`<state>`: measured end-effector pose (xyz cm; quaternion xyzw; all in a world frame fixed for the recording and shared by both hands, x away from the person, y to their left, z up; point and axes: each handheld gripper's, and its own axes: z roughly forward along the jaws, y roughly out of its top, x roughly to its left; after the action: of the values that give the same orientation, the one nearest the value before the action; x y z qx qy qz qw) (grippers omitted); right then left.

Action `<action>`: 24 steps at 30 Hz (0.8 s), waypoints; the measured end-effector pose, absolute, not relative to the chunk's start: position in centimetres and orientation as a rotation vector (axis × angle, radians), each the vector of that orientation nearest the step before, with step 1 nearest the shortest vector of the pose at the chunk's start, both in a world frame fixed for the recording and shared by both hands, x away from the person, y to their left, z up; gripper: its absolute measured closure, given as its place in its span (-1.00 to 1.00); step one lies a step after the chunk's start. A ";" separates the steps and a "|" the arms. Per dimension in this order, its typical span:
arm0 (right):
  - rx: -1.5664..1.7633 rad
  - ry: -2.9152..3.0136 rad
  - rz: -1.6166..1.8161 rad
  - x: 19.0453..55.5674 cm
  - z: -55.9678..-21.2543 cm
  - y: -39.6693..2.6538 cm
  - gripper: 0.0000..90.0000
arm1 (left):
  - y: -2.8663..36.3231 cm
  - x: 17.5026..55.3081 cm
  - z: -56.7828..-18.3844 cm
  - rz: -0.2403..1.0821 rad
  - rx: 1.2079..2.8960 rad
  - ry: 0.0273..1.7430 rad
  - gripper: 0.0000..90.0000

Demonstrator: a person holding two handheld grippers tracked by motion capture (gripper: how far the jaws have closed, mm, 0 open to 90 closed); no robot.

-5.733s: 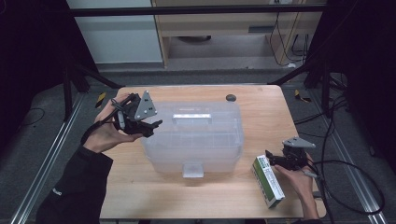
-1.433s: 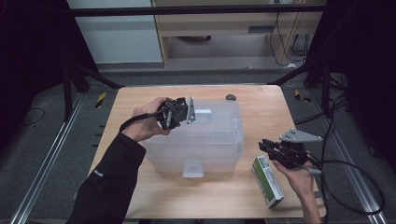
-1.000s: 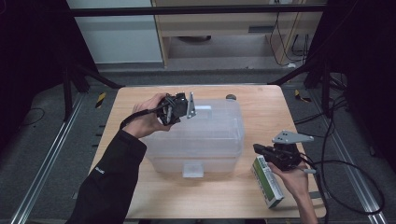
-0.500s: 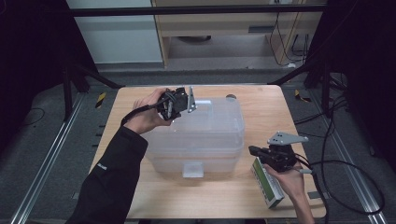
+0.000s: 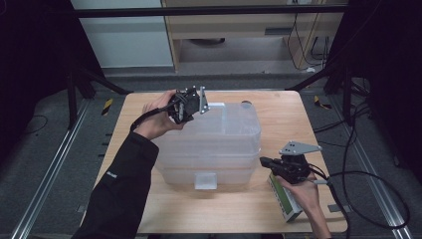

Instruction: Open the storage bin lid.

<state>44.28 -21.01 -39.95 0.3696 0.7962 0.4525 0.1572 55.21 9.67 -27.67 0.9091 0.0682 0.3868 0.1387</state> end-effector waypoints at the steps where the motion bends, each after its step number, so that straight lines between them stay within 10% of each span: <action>1: 1.064 2.278 1.301 44.3 -40.0 -21.0 1.00 | 9.7 55.2 -27.7 1.118 2.628 0.197 0.55; 24: 1.076 2.239 1.345 45.3 -40.4 -20.5 1.00 | 10.2 54.6 -27.8 1.066 2.622 0.196 0.31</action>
<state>45.29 -20.47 -40.38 0.3760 0.7828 0.4700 0.1577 54.59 10.15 -27.76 0.9134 0.0683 0.3714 0.1517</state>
